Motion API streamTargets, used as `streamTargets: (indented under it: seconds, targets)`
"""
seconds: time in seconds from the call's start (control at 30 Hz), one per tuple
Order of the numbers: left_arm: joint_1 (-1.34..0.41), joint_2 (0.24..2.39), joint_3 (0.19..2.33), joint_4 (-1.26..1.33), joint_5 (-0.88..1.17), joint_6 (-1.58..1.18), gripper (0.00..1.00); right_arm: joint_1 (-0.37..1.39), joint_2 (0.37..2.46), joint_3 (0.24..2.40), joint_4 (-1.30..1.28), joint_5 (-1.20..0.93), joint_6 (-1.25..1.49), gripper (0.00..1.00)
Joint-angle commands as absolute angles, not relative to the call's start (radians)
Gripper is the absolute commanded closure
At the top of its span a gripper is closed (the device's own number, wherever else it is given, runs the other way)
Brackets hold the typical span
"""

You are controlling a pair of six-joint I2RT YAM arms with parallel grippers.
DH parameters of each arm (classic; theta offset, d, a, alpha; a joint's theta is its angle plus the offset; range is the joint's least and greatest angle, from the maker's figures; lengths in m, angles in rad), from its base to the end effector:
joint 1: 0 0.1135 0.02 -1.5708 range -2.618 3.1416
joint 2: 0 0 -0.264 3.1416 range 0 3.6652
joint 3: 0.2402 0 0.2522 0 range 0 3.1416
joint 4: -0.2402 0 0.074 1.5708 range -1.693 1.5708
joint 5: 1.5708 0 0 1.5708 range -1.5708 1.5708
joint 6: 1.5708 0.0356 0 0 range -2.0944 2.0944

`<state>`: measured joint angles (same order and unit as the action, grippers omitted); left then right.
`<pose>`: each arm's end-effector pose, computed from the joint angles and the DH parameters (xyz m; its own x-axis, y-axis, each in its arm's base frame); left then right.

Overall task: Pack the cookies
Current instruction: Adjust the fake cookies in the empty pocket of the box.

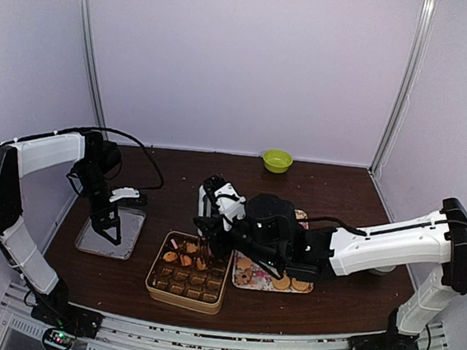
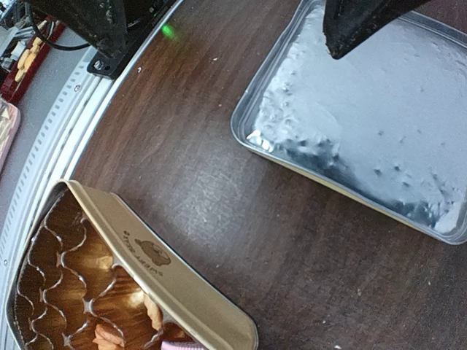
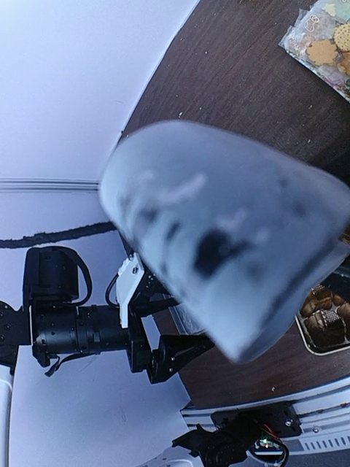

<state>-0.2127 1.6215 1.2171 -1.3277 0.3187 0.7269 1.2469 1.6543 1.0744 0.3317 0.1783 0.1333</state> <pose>0.2565 -0.0668 0.2295 -0.6204 0.7796 -0.0855 0.7542 0.5631 -0.3378 0.1287 0.3634 0.2658 -0.1942 -0.1675 -0.9665 -0.8601 0.5029 0.0857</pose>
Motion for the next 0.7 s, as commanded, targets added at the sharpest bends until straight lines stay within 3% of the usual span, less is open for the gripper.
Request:
streamTargets:
  seconds: [0.0,0.67]
  targets:
    - [-0.206,1.608,1.221,-1.325,0.339,0.736,0.03,1.272,1.625,1.093,0.312,0.180,0.106,0.83]
    - [-0.206,1.605,1.221,-1.324,0.333,0.736,0.02,1.281,1.700,1.253,0.295,0.189,0.059,0.68]
